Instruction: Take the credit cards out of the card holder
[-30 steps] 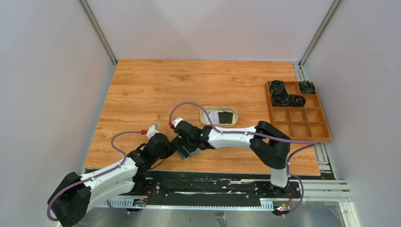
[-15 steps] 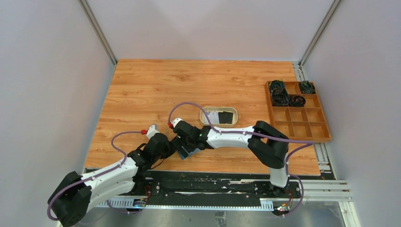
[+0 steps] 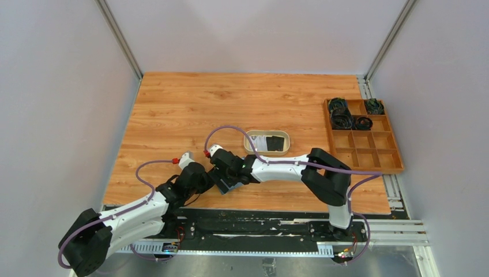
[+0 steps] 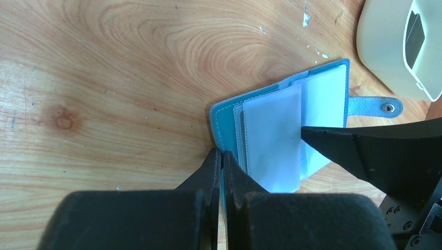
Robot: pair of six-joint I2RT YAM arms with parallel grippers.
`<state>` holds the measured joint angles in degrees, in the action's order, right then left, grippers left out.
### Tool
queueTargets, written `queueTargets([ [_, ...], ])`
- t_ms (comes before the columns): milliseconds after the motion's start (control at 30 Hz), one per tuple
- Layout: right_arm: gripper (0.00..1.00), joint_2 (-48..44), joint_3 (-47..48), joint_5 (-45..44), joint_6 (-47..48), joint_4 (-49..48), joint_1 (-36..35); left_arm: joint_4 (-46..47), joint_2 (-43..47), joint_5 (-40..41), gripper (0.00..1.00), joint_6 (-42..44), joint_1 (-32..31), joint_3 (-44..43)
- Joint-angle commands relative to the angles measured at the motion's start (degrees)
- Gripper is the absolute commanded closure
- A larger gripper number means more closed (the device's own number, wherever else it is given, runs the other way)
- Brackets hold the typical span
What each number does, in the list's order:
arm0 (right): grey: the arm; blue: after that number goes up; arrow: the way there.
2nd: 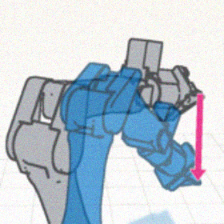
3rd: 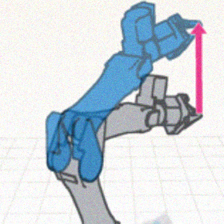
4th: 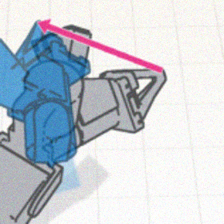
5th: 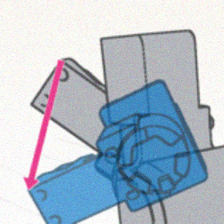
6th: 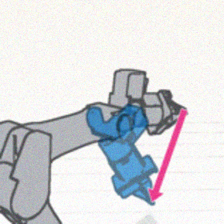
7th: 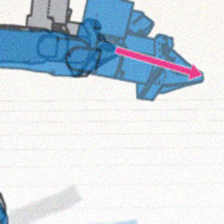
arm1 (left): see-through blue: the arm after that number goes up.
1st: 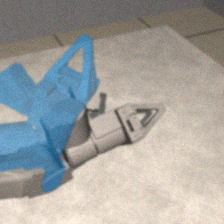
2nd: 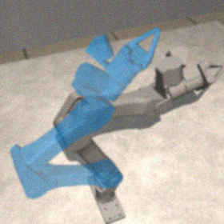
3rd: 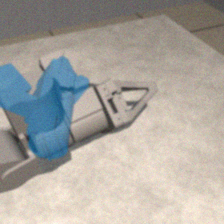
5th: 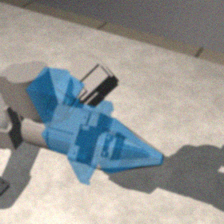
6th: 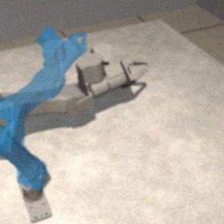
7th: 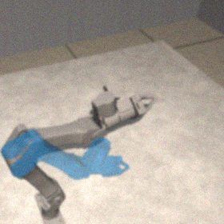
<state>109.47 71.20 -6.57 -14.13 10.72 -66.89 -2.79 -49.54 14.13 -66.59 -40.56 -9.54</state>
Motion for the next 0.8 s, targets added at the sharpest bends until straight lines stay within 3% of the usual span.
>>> queueTargets([
  [0,0.21,1.5,-0.9,-5.8,-0.7,3.7,-0.3,-3.5,0.3,2.0,1.00,0.5,0.1,0.8],
  [767,0.19,0.4,-4.5,-11.6,4.0,4.1,6.6,-1.2,-2.2,-0.5,1.00,2.3,0.1,0.8],
])
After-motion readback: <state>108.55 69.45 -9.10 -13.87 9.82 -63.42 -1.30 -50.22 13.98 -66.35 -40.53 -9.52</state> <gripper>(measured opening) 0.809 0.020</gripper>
